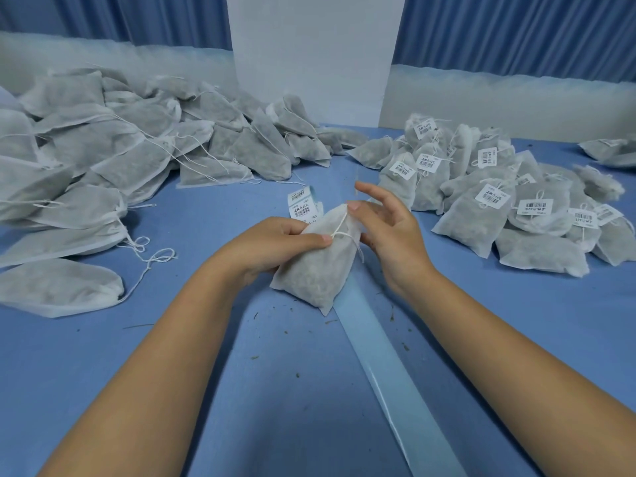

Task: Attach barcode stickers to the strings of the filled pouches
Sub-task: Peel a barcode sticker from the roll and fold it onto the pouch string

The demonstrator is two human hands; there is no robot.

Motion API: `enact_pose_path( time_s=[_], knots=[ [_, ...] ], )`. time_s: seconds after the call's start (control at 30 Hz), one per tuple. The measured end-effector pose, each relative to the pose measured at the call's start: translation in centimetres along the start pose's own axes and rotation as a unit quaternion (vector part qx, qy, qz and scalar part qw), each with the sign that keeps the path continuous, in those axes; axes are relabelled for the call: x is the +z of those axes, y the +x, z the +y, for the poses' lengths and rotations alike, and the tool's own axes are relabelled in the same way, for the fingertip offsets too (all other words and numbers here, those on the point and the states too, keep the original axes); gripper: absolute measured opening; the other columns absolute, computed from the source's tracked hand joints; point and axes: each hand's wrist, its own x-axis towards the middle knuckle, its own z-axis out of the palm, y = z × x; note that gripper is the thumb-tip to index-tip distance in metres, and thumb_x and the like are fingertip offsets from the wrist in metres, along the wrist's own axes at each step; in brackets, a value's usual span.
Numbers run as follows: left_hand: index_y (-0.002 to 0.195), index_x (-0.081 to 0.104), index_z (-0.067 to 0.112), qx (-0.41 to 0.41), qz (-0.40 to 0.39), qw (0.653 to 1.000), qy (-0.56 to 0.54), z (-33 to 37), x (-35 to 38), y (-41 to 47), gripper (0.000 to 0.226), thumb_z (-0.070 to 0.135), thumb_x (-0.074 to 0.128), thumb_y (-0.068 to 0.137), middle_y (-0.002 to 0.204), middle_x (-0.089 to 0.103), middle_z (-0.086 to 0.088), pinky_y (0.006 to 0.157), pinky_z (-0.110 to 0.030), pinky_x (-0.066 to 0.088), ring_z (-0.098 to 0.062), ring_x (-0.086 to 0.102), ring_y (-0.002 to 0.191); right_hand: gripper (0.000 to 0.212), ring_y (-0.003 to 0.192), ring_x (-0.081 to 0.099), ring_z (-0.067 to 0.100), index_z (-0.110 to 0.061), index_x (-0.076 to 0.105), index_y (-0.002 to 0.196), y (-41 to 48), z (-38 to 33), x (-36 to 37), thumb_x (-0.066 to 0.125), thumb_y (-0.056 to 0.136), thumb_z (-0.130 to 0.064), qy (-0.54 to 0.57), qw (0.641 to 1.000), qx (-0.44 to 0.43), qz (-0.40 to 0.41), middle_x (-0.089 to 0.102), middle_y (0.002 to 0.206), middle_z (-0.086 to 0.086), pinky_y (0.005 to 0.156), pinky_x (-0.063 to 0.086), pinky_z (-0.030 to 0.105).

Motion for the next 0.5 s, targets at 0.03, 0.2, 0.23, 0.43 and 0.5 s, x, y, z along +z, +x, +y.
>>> enact_pose_path(
  time_s=[0.03,0.2,0.23,0.43,0.5],
  knots=[
    [0.106,0.07,0.003,-0.003,0.009,1.0,-0.006,-0.02,-0.12,0.07,0.048,0.044,0.074,0.082,0.094,0.074,-0.004,0.075,-0.029,0.049,-0.018,0.069,0.083,0.025,0.087,0.067,0.005,-0.036,0.069,0.106,0.06,-0.09,-0.07,0.07,0.088,-0.018,-0.01,1.0,-0.003,0.011,0.071,0.087,-0.013,0.08,0.056,0.027],
    [0.081,0.069,0.01,-0.018,0.087,0.995,-0.051,-0.22,-0.59,0.36,0.03,0.039,0.075,0.084,0.069,0.067,0.003,0.049,-0.015,0.044,-0.008,0.059,0.056,0.015,0.091,0.062,-0.003,-0.036,0.072,0.094,0.02,-0.36,-0.31,0.072,0.088,-0.022,-0.035,0.999,-0.013,0.002,0.067,0.095,-0.014,0.08,0.051,0.026],
    [0.076,0.068,0.013,-0.018,0.099,0.993,-0.061,-0.25,-0.67,0.4,0.028,0.038,0.075,0.084,0.066,0.068,0.005,0.049,-0.015,0.046,-0.007,0.061,0.055,0.014,0.09,0.062,-0.002,-0.035,0.072,0.09,-0.03,-0.37,-0.2,0.073,0.087,-0.022,-0.039,0.999,-0.017,-0.008,0.068,0.093,-0.016,0.082,0.051,0.028],
    [0.081,0.074,0.004,0.006,0.13,0.99,-0.045,-0.08,-0.63,0.42,0.034,0.037,0.077,0.082,0.071,0.069,0.001,0.063,-0.025,0.047,-0.012,0.061,0.065,0.013,0.111,0.061,0.001,-0.032,0.075,0.074,-0.21,-0.48,0.19,0.074,0.084,-0.024,-0.076,0.996,-0.012,-0.046,0.068,0.11,-0.017,0.109,0.041,0.039],
    [0.09,0.07,-0.006,0.006,0.12,0.992,-0.038,-0.08,-0.47,0.38,0.044,0.037,0.078,0.081,0.075,0.065,-0.004,0.069,-0.031,0.043,-0.016,0.058,0.071,0.017,0.115,0.059,0.0,-0.033,0.076,0.074,-0.17,-0.6,0.26,0.071,0.087,-0.023,-0.069,0.996,-0.001,-0.065,0.065,0.118,-0.015,0.109,0.041,0.036]
  ],
)
